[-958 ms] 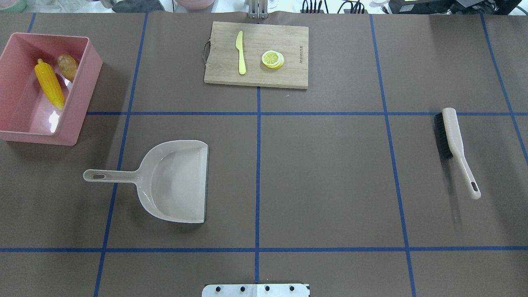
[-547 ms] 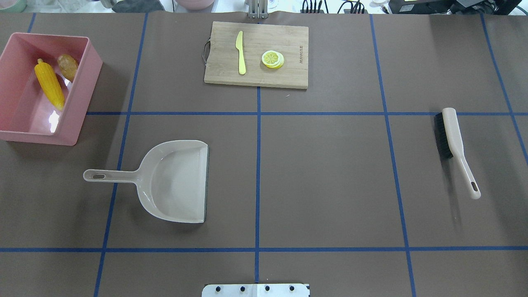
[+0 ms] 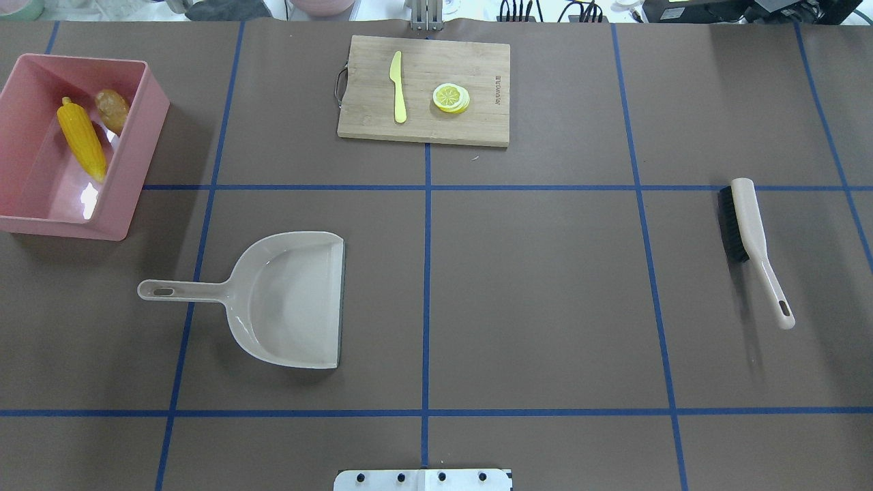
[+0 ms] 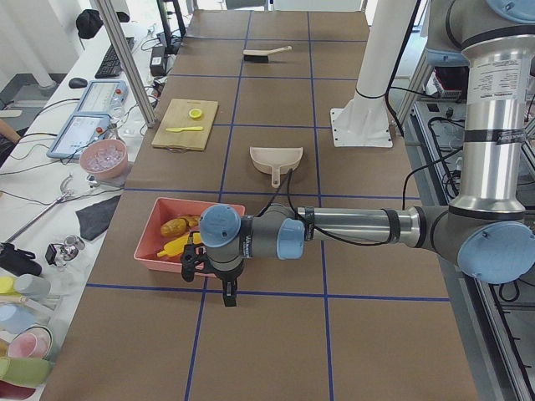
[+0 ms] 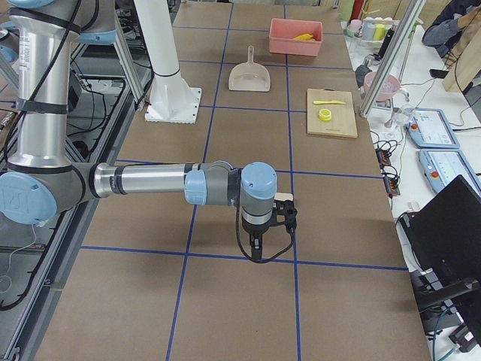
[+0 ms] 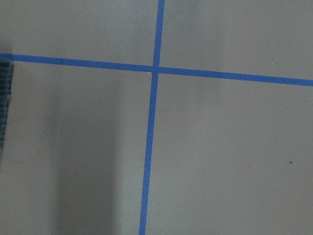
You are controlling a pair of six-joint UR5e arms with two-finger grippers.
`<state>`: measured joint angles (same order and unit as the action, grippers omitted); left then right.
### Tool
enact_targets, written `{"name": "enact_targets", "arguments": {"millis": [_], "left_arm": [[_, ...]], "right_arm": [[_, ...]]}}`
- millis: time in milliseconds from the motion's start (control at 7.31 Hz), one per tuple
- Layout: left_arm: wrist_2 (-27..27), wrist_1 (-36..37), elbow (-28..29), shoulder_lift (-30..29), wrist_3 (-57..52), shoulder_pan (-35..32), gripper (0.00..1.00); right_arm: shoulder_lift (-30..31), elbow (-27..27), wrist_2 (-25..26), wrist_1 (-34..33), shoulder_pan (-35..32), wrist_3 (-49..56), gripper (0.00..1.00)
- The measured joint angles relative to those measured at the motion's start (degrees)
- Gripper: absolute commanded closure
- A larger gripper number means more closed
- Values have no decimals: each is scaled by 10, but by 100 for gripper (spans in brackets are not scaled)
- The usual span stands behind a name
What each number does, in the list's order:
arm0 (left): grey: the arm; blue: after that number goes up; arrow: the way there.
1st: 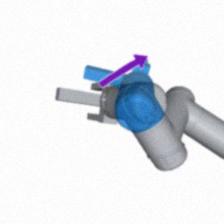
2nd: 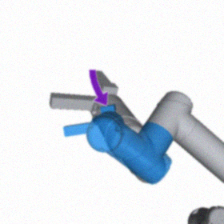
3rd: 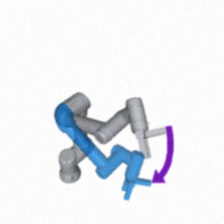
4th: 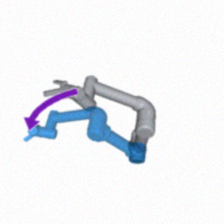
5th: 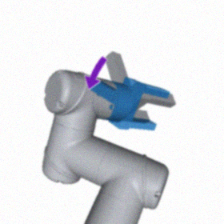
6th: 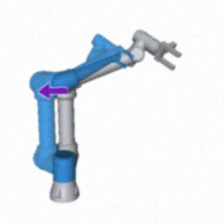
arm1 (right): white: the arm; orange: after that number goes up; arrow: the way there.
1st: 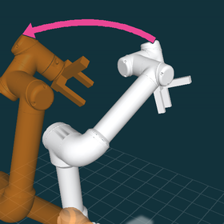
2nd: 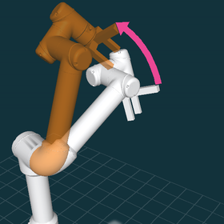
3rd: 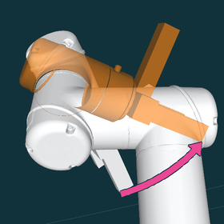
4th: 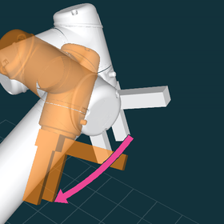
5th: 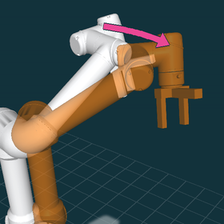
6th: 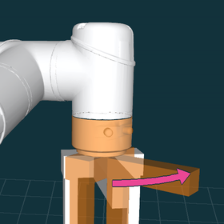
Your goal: Sweep and dump trash into bin
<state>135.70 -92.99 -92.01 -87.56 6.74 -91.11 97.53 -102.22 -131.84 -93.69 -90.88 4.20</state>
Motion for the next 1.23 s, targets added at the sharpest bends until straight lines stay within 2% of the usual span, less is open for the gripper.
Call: {"name": "enact_targets", "arguments": {"millis": [1232], "left_arm": [[9,-3,-14,12,-2,0,2]], "right_arm": [[2,0,-1,0,0,0,0]]}}
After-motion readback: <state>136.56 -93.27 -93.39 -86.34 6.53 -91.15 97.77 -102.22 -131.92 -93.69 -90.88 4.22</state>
